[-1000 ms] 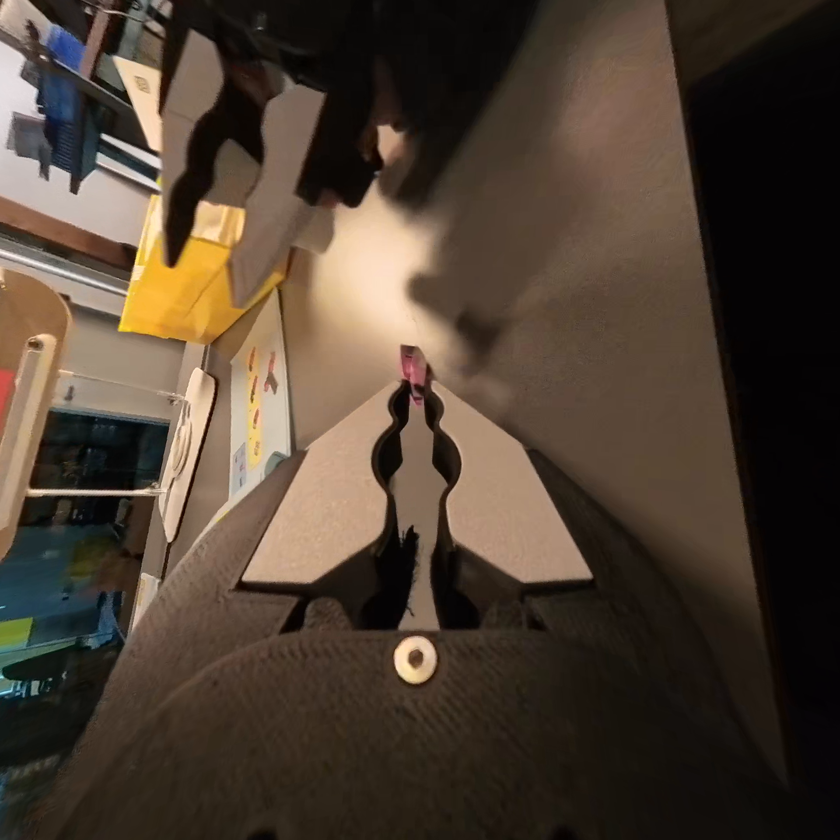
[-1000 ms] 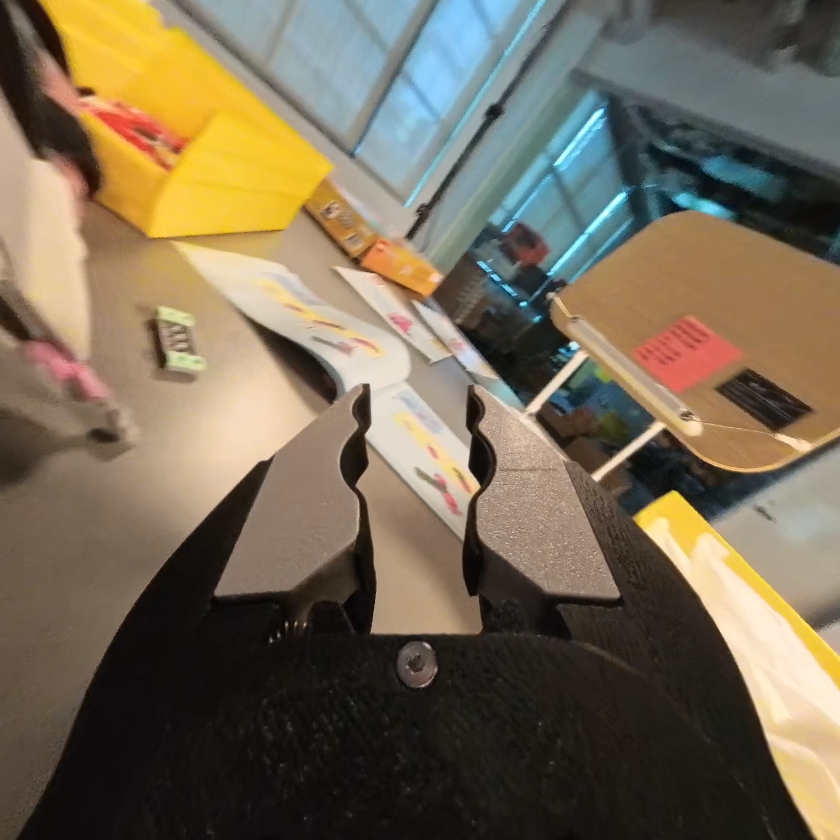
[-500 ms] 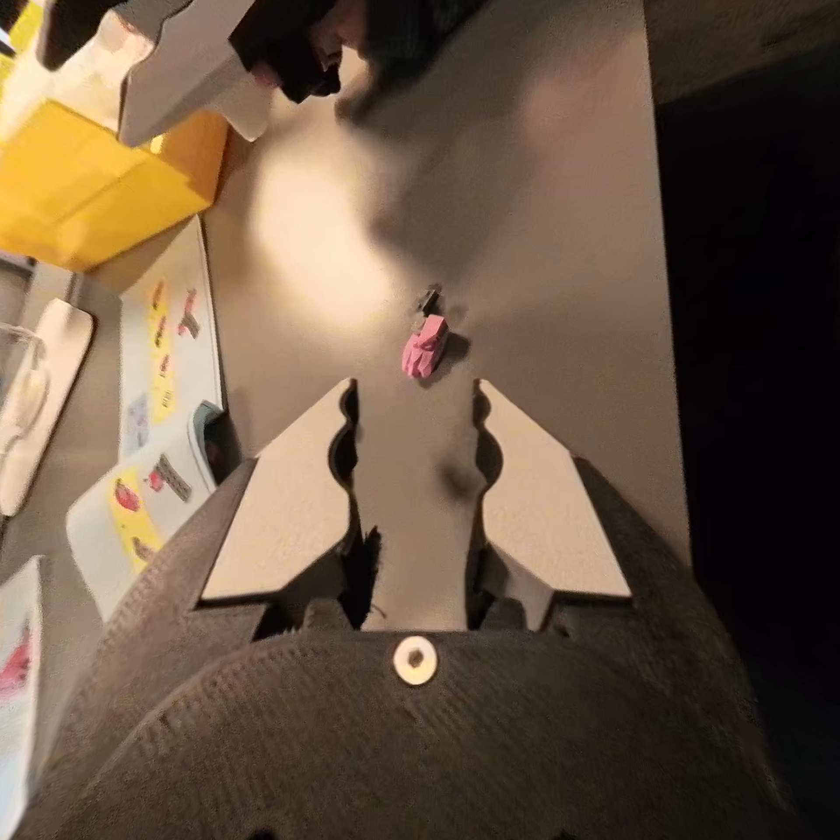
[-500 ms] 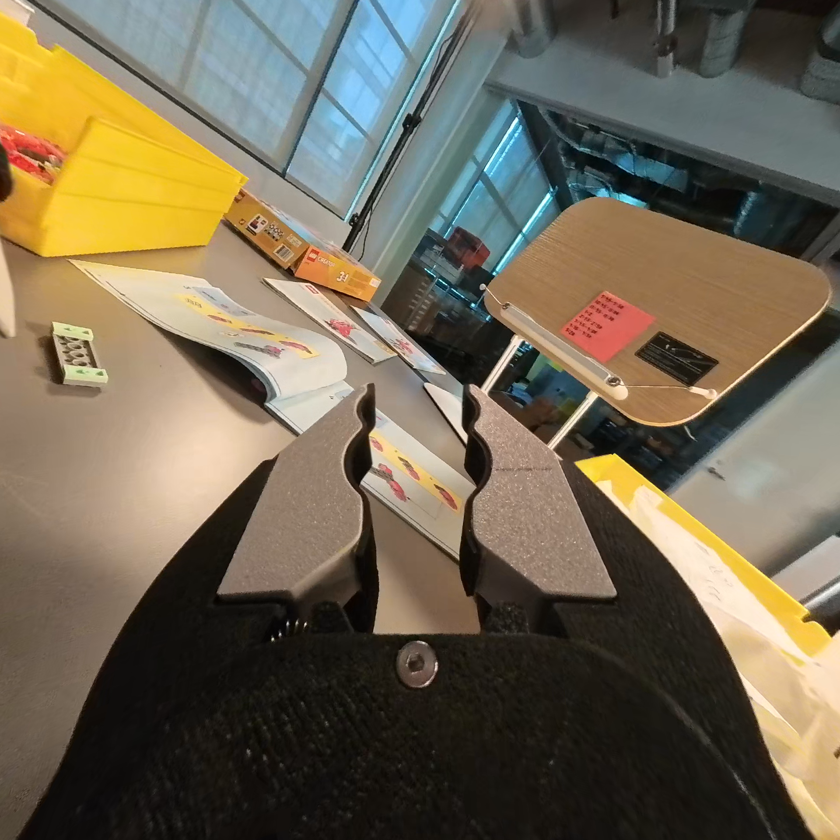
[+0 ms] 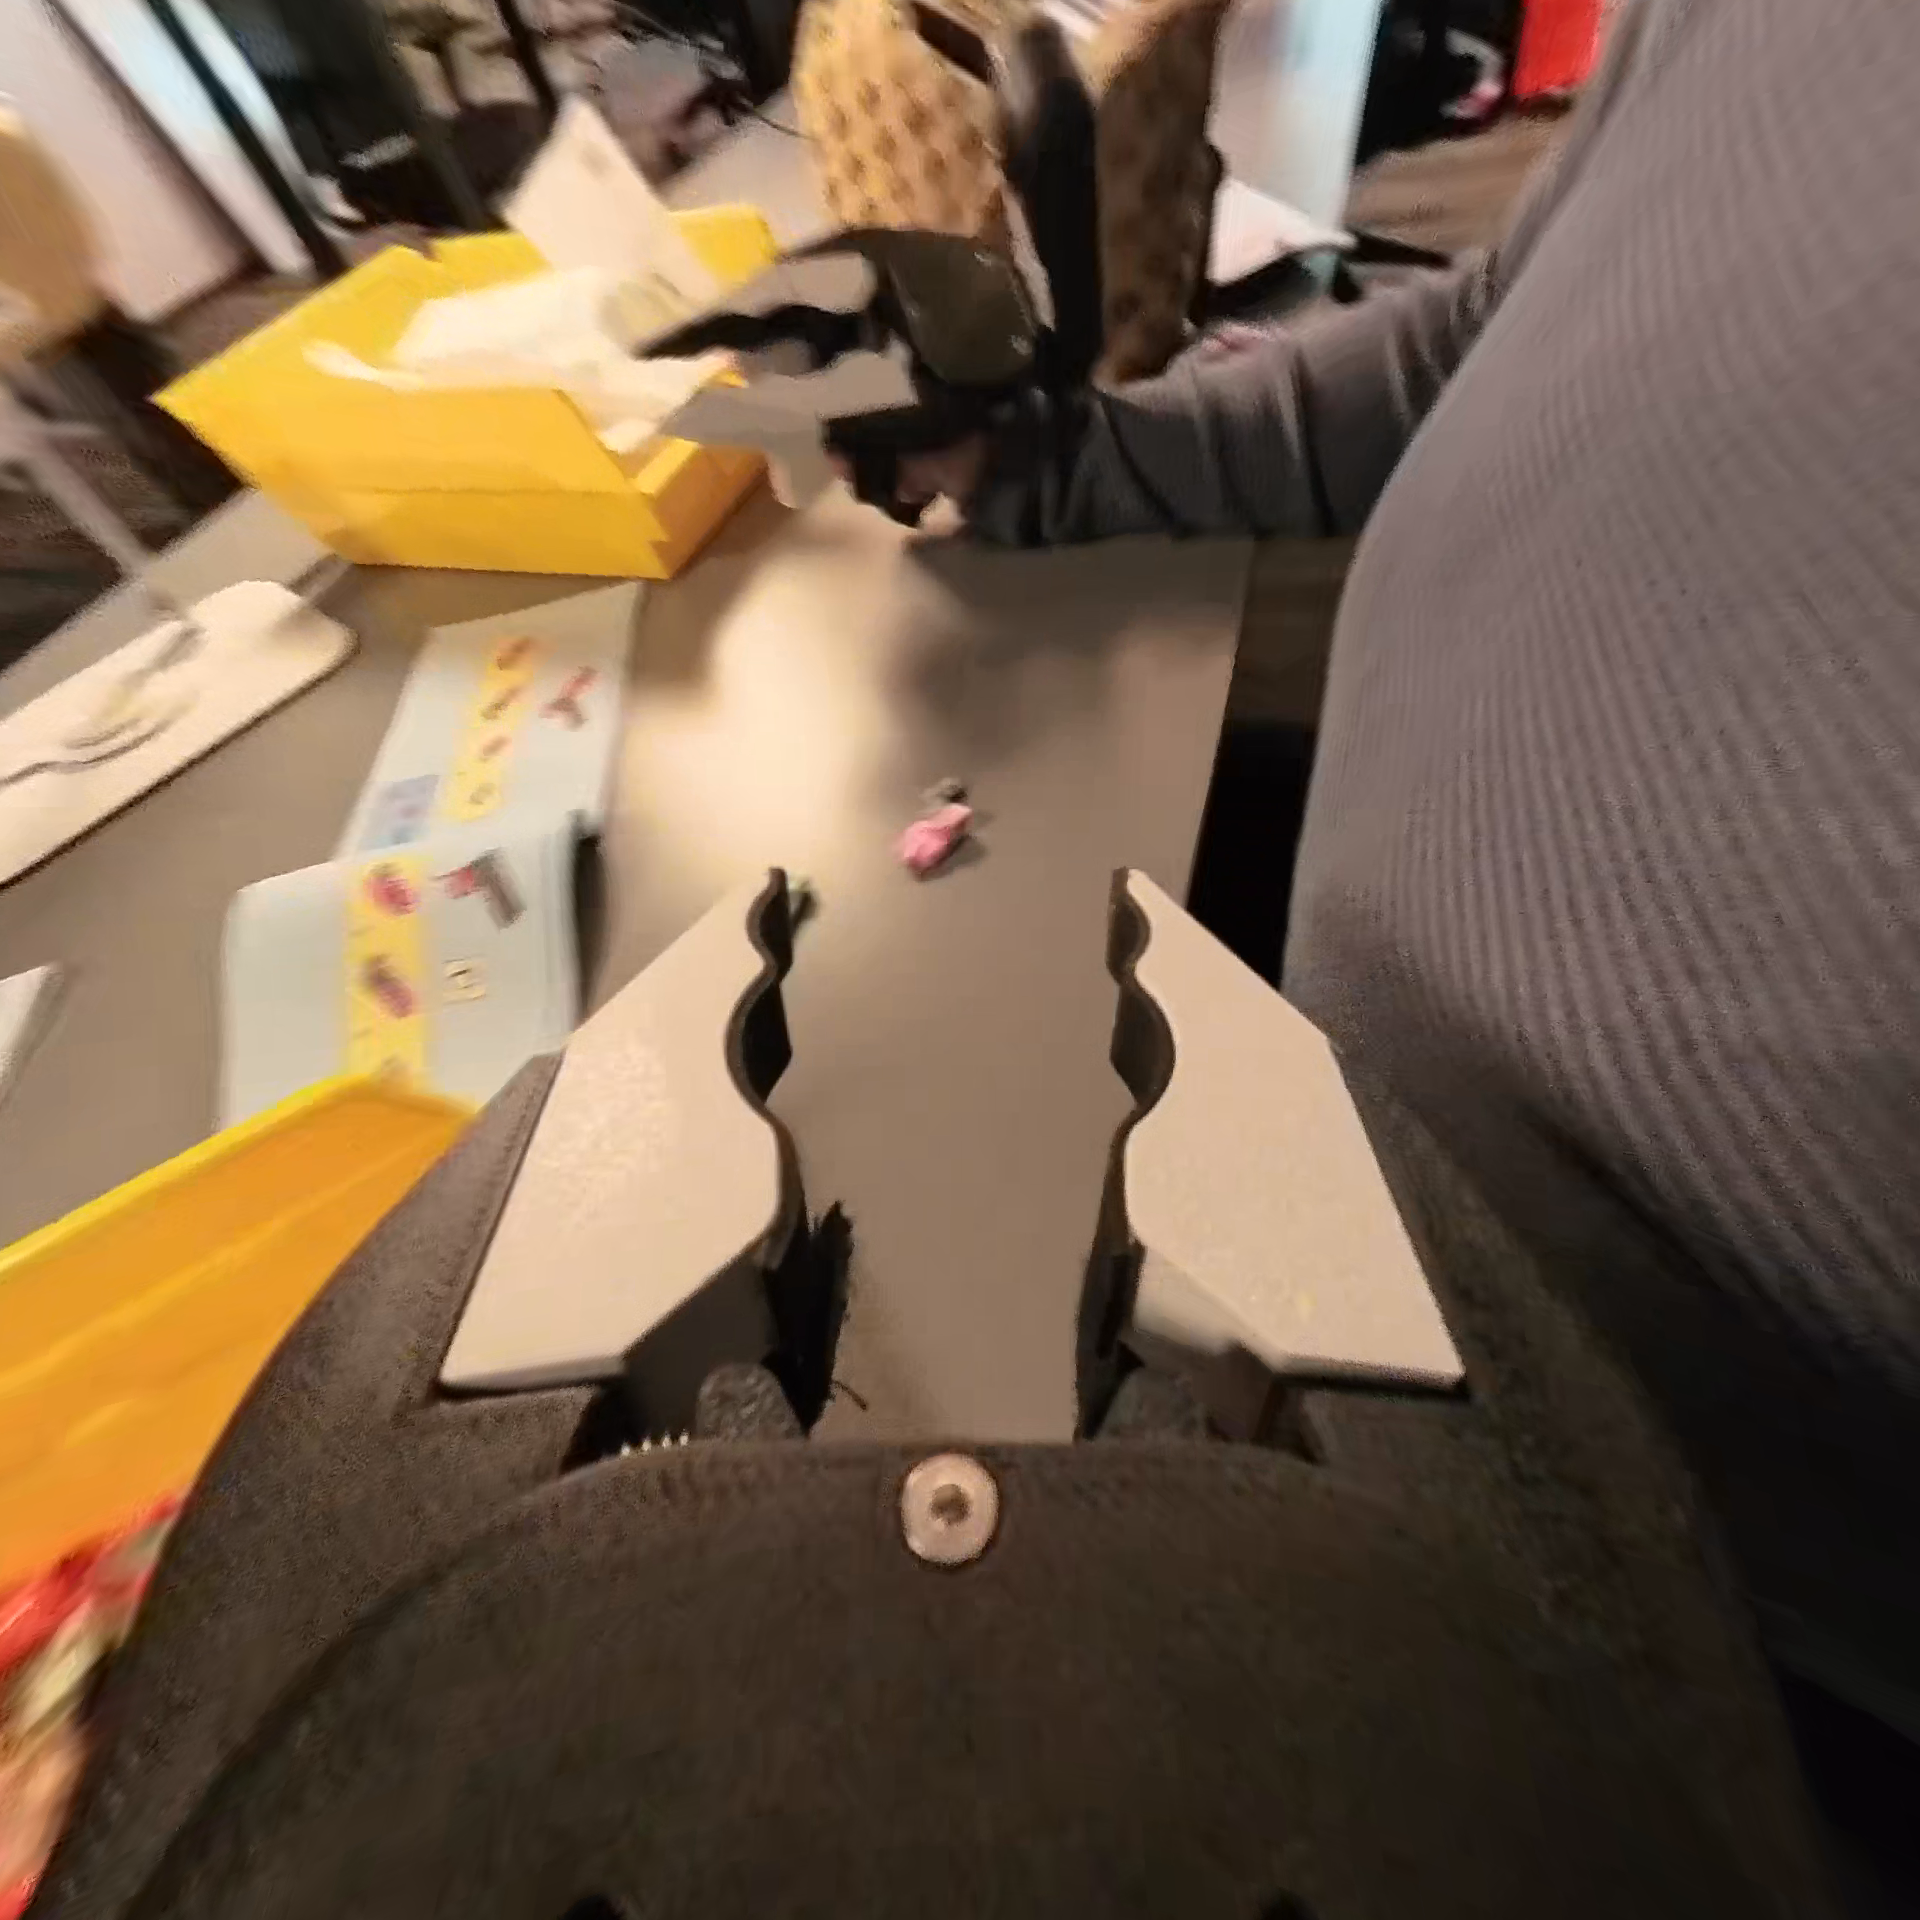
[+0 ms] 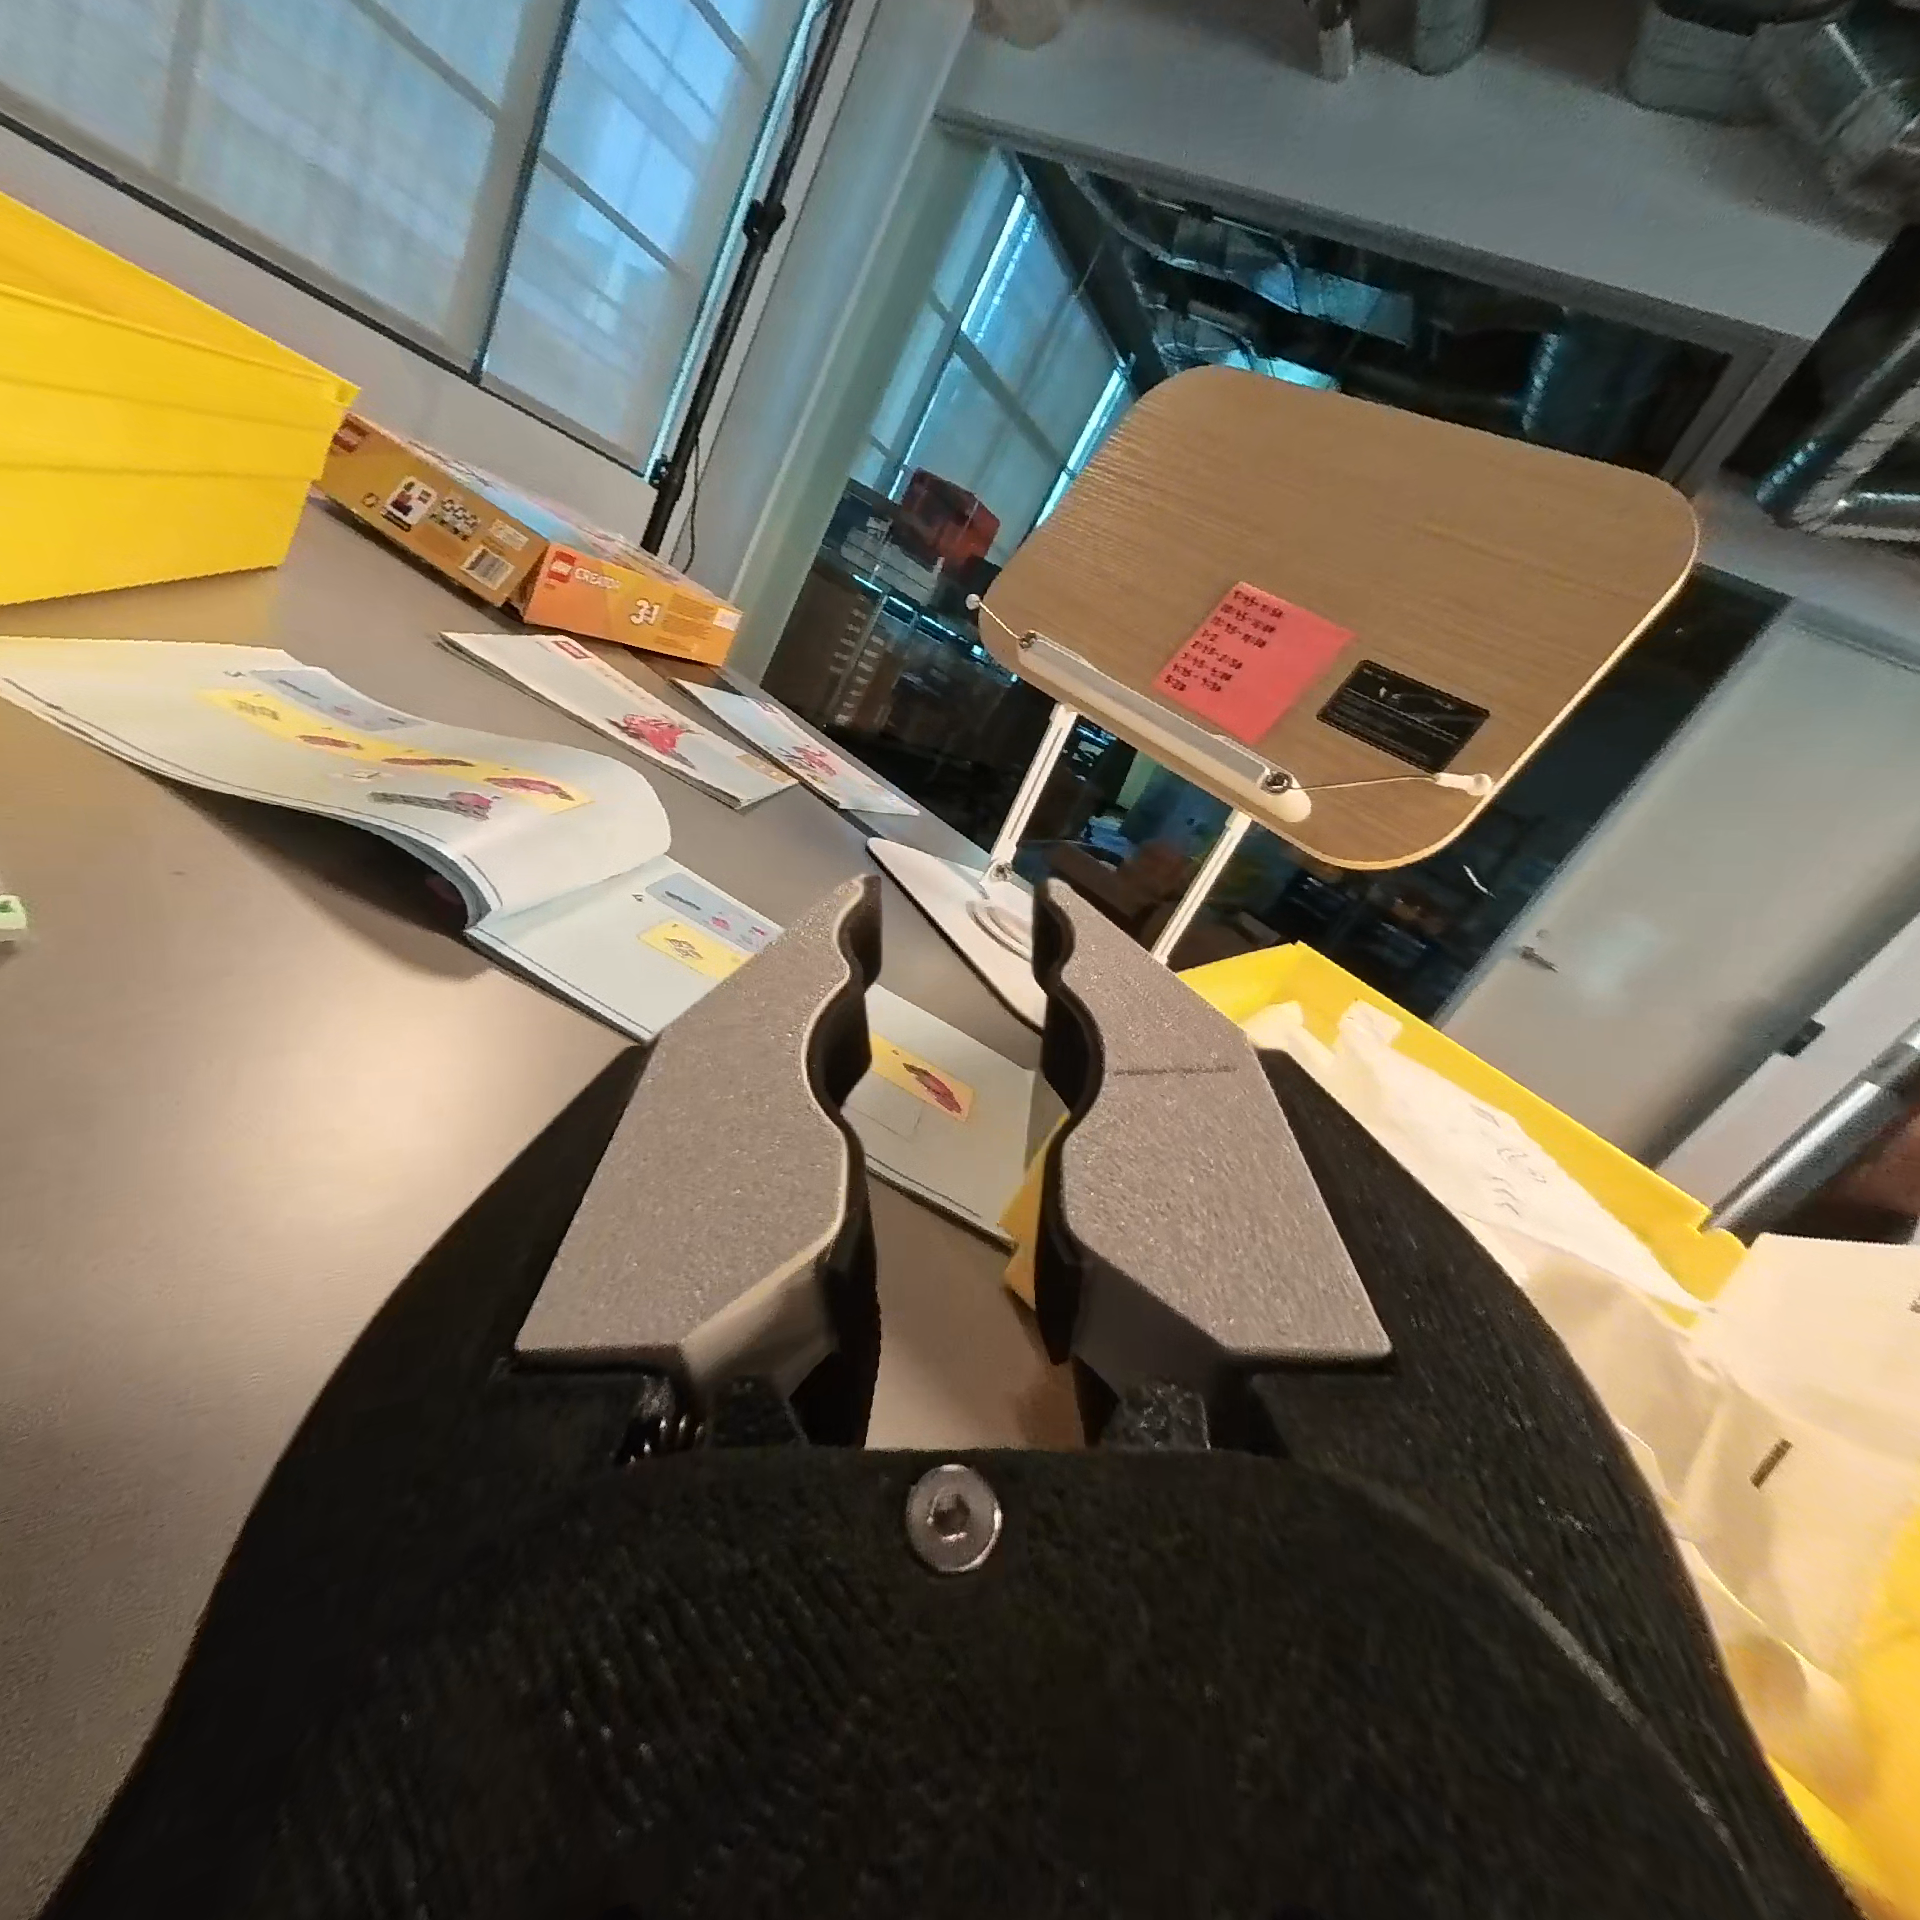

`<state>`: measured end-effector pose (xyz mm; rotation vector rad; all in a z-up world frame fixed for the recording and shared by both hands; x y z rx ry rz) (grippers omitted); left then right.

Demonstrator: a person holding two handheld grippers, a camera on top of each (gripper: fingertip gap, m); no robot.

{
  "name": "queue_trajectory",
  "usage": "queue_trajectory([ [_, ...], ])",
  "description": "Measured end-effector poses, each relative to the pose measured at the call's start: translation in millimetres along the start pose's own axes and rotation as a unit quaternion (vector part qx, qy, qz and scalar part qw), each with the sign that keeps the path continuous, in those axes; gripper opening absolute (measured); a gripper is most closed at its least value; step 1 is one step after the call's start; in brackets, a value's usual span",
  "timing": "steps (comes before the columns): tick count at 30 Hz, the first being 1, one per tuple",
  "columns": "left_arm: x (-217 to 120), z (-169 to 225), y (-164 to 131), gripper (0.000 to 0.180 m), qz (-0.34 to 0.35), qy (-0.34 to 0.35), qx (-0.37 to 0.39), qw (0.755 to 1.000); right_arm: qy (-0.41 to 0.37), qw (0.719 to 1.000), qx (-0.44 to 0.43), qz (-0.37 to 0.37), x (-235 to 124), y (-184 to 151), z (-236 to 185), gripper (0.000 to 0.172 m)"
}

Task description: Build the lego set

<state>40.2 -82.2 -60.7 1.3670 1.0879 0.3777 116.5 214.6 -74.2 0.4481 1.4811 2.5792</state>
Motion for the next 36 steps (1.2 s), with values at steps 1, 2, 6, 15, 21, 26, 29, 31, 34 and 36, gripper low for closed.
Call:
queue_trajectory([
  [1,-17,-9,3,0.059,0.004,0.032,-0.002,0.999,-0.005,1.000,-0.001,-0.002,0,-1,2,0.026],
  [2,-35,-22,4,0.055,0.002,0.076,0.000,0.997,-0.009,1.000,0.000,-0.004,0,-1,3,0.026],
  [6,-102,-92,-19,0.041,-0.080,0.270,-0.032,0.959,-0.023,1.000,0.005,-0.012,0,-4,8,0.025],
  [15,-123,-183,-79,0.036,-0.218,0.276,-0.165,0.921,-0.032,0.999,0.007,-0.026,2,-10,11,0.024],
  [21,-84,-182,-110,0.028,-0.302,0.136,-0.248,0.911,-0.033,0.999,0.008,-0.031,3,-12,13,0.023],
  [26,-57,-171,-124,0.024,-0.327,0.071,-0.276,0.901,-0.028,0.999,-0.003,-0.035,4,-13,9,0.021],
  [29,-46,-165,-127,0.022,-0.333,0.045,-0.283,0.898,-0.027,0.999,-0.005,-0.036,4,-13,9,0.021],
  [31,-38,-158,-127,0.022,-0.332,0.020,-0.289,0.898,-0.026,0.999,-0.007,-0.036,5,-13,8,0.020],
  [34,-29,-150,-129,0.023,-0.335,-0.003,-0.293,0.896,-0.024,0.999,-0.011,-0.038,5,-13,7,0.020],
  [36,-28,-150,-133,0.023,-0.352,0.002,-0.283,0.892,-0.022,0.999,-0.014,-0.039,5,-14,6,0.019],
])
Point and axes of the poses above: each gripper's, where its closed fingertips meet, x out along the fingers, y out of its top, z = x × y across the jaws, the point moved 2 cm from there along -x, back along the fingers, and after that the axes turned 1 degree about -y, right-handed, at the moved point
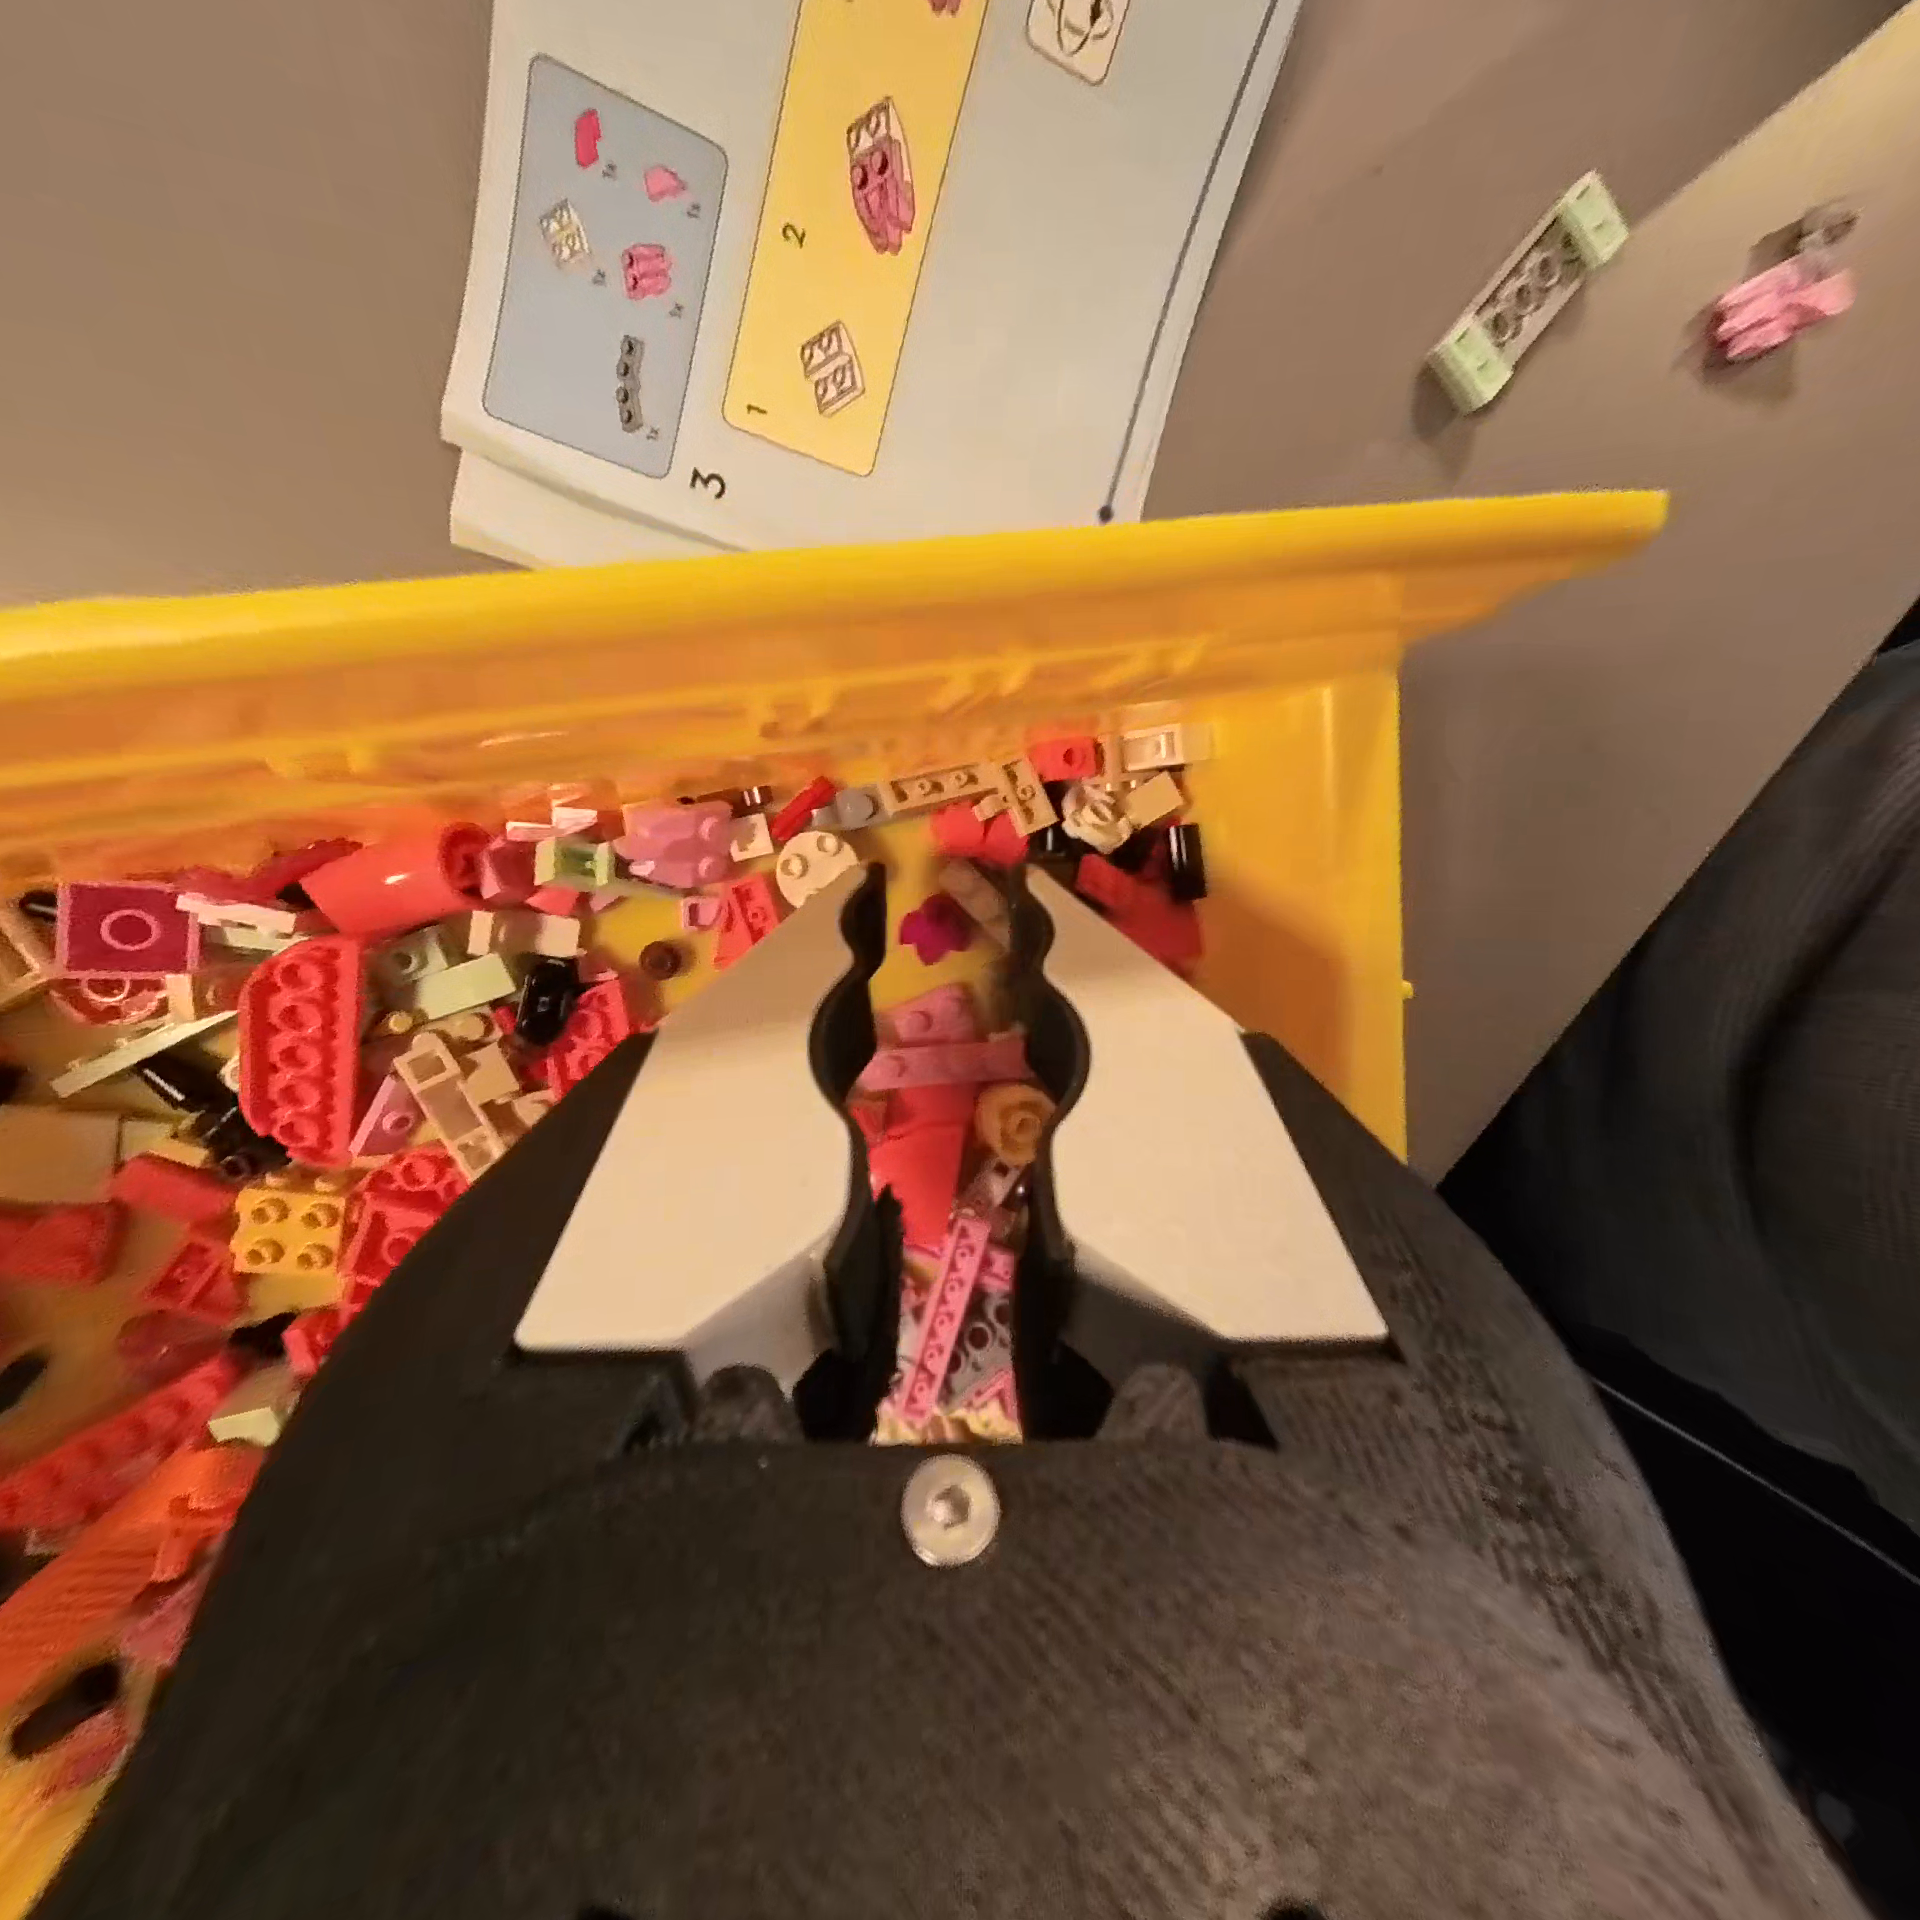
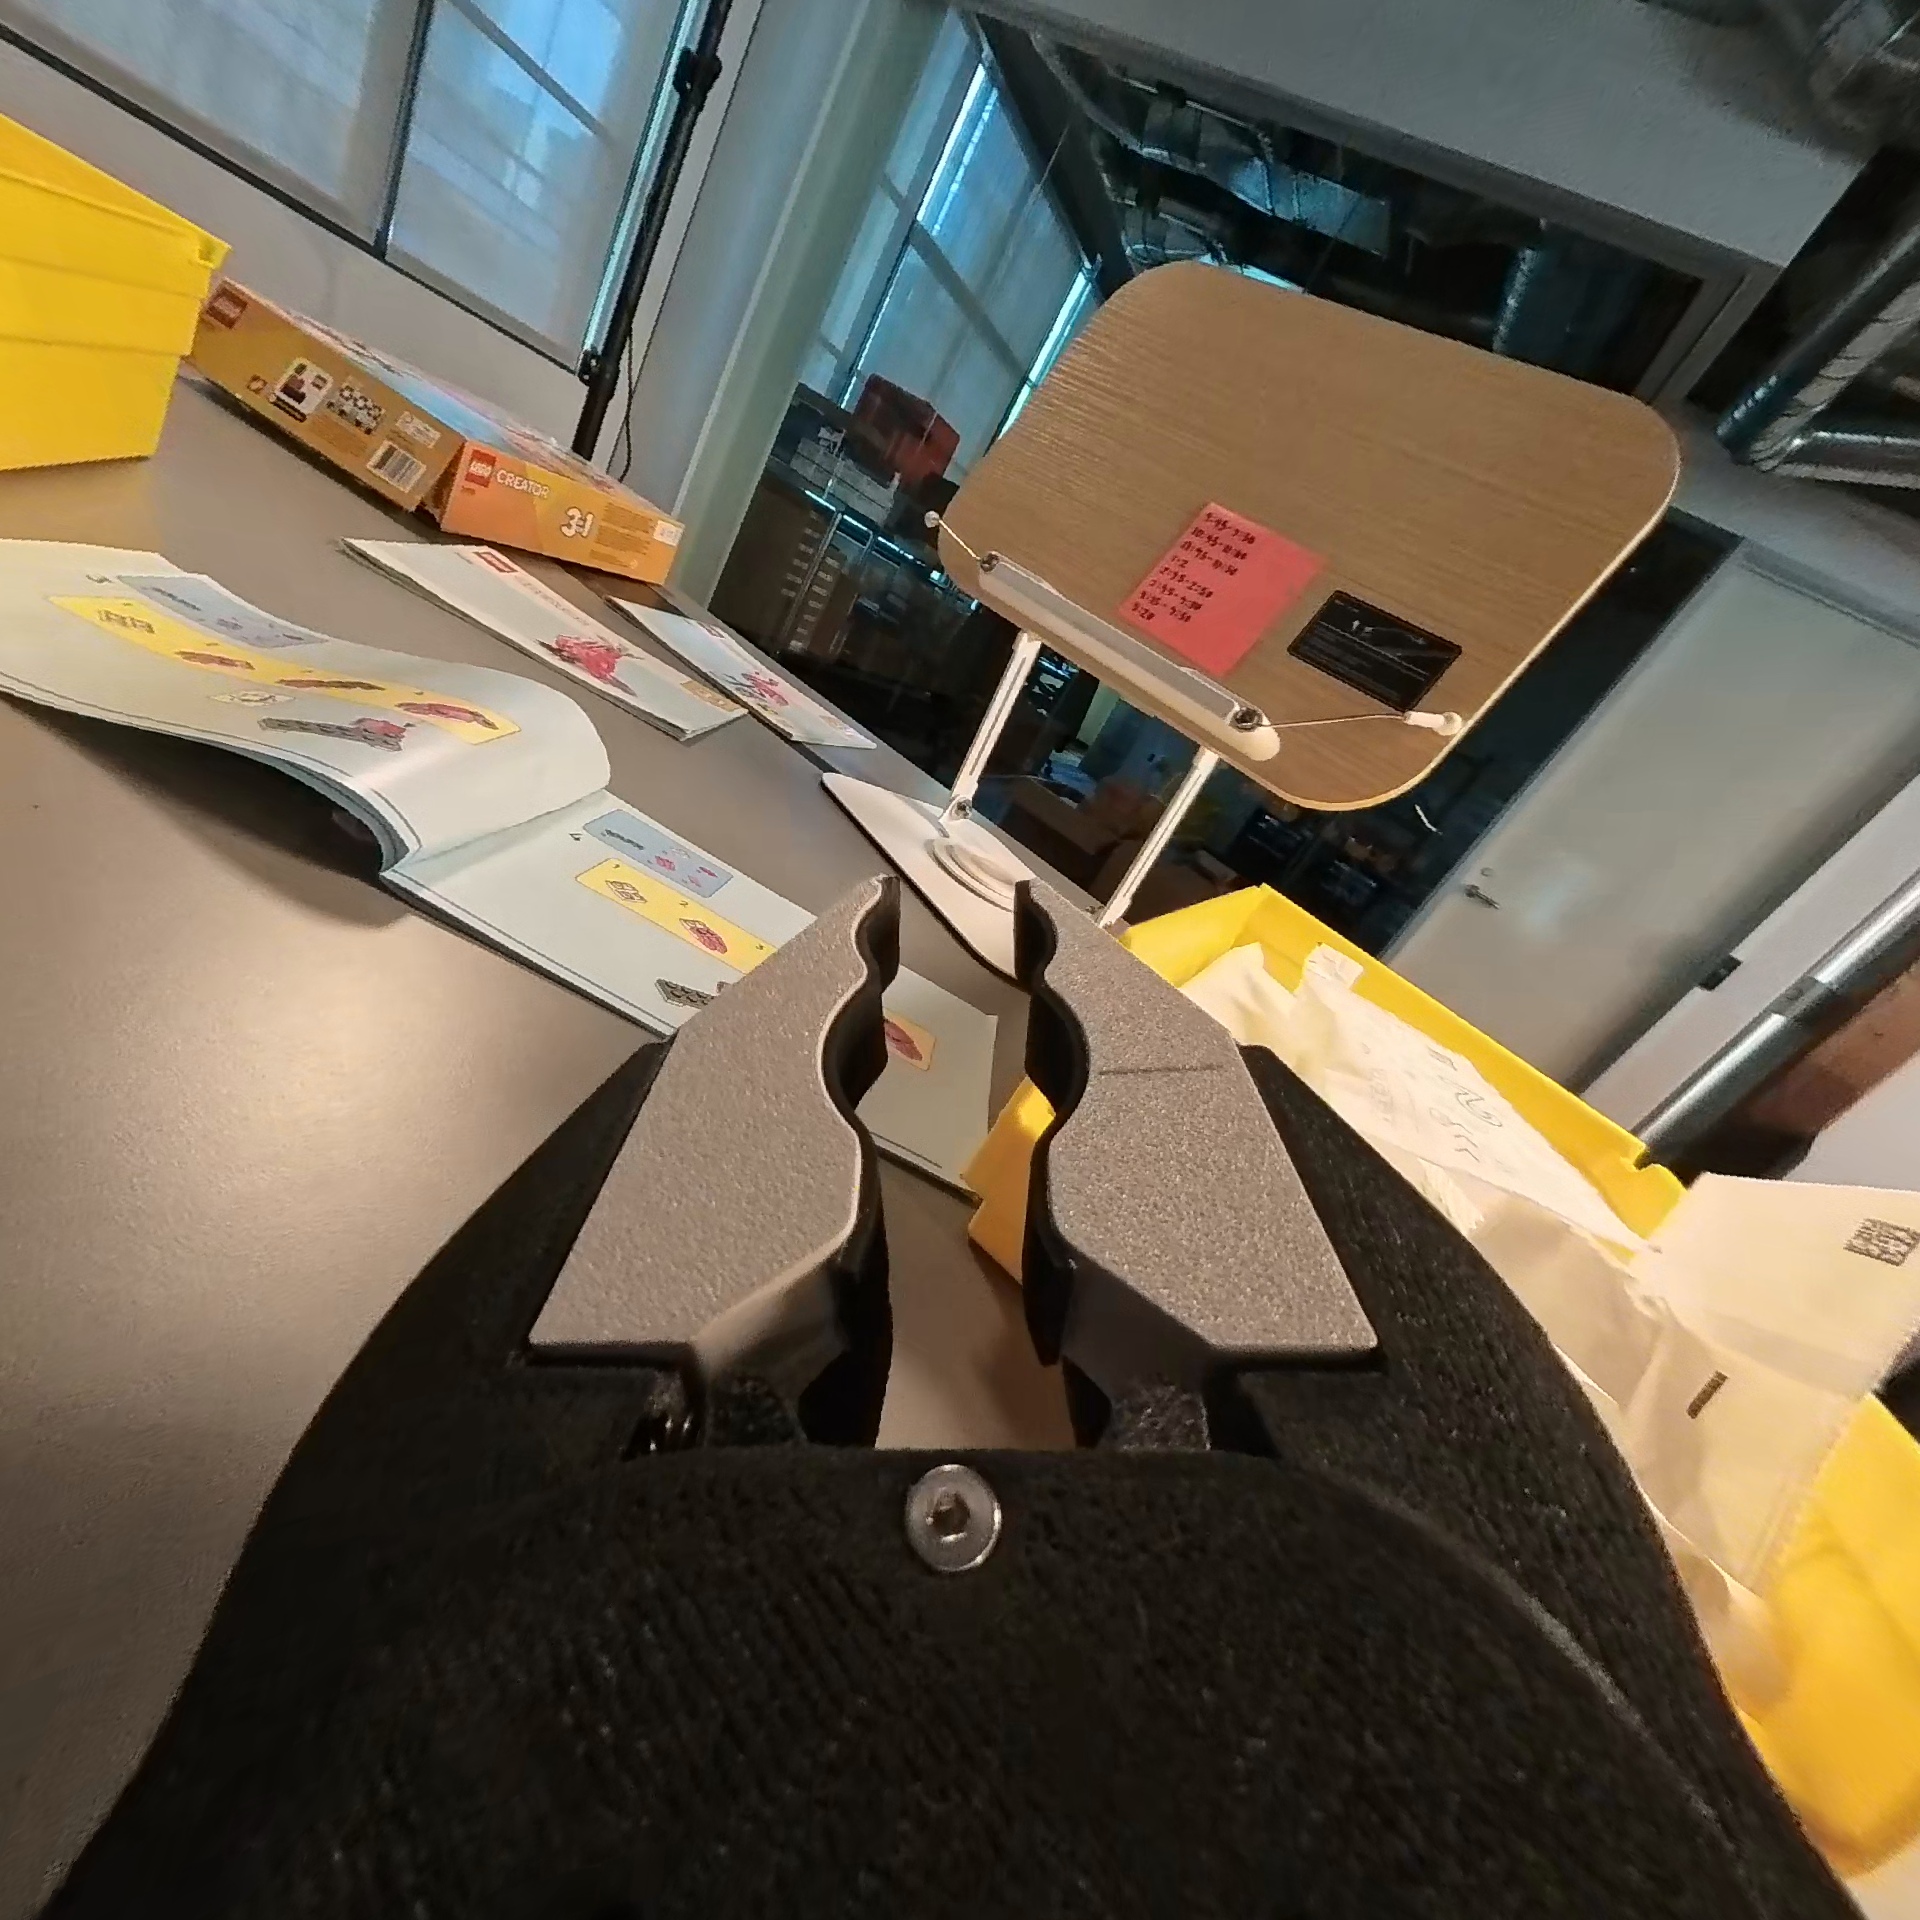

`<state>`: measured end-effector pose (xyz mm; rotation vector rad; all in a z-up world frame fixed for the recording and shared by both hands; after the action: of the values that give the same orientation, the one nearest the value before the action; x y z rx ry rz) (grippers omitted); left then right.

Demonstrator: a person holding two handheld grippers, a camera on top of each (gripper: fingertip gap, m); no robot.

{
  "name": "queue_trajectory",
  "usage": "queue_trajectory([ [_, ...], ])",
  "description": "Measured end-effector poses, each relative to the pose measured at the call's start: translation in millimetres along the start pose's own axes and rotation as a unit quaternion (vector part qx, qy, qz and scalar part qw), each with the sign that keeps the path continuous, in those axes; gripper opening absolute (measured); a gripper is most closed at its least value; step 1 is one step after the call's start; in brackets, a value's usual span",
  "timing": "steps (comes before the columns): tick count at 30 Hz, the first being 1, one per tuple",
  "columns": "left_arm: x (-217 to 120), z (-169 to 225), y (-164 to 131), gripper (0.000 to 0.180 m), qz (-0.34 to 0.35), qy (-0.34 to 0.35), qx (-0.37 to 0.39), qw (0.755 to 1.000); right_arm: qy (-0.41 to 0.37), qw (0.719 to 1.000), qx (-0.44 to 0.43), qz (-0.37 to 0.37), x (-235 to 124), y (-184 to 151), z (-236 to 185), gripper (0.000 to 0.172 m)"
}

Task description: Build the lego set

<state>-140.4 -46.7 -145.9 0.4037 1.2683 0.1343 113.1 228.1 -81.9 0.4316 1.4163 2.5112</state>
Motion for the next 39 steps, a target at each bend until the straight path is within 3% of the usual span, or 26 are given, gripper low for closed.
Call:
queue_trajectory([
  [5,-8,-6,-6,0.024,-0.010,0.022,-0.009,1.000,0.002,1.000,-0.004,0.000,0,0,-1,0.018],
  [9,-25,-21,-29,0.031,-0.082,0.105,-0.011,0.991,0.003,1.000,-0.006,0.000,0,0,-2,0.018],
  [16,-32,-10,-56,0.043,-0.145,0.076,-0.054,0.985,0.006,1.000,-0.012,-0.001,0,0,-3,0.017],
  [25,-52,-21,-72,0.045,-0.166,0.121,-0.044,0.978,0.009,1.000,-0.015,-0.001,0,0,-5,0.017],
  [28,-68,-45,-58,0.052,-0.115,0.202,-0.019,0.972,0.011,1.000,-0.018,-0.002,0,0,-6,0.017],
  [31,-97,-74,-45,0.052,-0.031,0.262,-0.075,0.962,0.014,1.000,-0.022,-0.003,1,0,-8,0.017],
  [34,-108,-97,-52,0.058,-0.013,0.254,-0.167,0.953,0.018,1.000,-0.025,-0.005,1,0,-9,0.016],
  [36,-108,-113,-57,0.069,-0.022,0.261,-0.187,0.947,0.020,0.999,-0.026,-0.003,1,0,-10,0.016],
  [39,-93,-120,-61,0.073,-0.045,0.217,-0.202,0.954,0.022,0.999,-0.024,-0.001,1,0,-10,0.015],
])
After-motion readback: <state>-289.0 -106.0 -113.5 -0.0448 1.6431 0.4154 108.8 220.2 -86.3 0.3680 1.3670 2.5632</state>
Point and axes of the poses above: each gripper's, where its closed fingertips meet, x out along the fingers, y out of its top, z = x × y across the jaws, the point moved 2 cm from there along -x, back along the fingers, and after that the axes turned 1 degree about -y, right-handed, at the moved point
